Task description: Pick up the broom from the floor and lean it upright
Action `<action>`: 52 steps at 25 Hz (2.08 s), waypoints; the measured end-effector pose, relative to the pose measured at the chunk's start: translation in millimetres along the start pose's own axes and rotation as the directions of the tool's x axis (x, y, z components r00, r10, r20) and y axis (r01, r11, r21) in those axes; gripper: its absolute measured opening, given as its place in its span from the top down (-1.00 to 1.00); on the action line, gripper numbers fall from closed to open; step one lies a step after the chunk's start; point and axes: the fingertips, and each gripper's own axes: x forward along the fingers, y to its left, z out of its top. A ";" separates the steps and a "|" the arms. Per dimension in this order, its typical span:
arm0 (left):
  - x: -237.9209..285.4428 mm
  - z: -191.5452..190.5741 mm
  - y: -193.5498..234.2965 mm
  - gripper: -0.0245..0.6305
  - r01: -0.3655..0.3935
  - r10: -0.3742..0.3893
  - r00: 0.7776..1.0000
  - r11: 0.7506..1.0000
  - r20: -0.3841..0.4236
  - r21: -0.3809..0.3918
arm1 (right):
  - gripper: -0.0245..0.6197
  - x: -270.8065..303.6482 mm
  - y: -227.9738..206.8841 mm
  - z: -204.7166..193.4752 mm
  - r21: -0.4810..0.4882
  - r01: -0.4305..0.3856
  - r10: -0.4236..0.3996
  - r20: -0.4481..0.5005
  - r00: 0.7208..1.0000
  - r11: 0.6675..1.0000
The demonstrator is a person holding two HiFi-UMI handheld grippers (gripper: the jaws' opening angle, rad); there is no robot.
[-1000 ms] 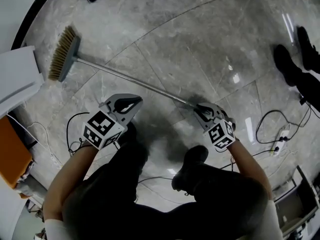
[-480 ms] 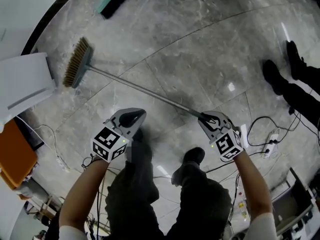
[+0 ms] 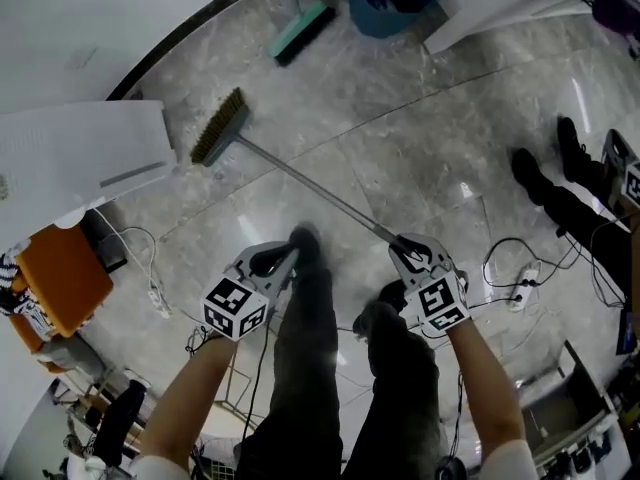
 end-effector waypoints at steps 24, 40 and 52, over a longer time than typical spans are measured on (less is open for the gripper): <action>-213.2 104.3 53.1 0.89 -0.043 0.071 0.977 0.989 0.203 -0.142 | 0.70 -15.4 57.7 357.1 0.084 0.155 -0.174 0.327 0.929 0.984; -235.5 154.8 67.4 0.89 -0.044 0.092 0.956 0.983 0.280 -0.176 | 0.88 18.3 44.3 450.4 0.152 0.159 -0.211 0.449 0.868 0.976; -229.3 169.2 99.2 0.89 -0.143 0.253 0.917 0.931 0.309 -0.335 | 0.70 58.7 39.2 537.2 0.081 0.052 -0.089 0.557 0.826 0.995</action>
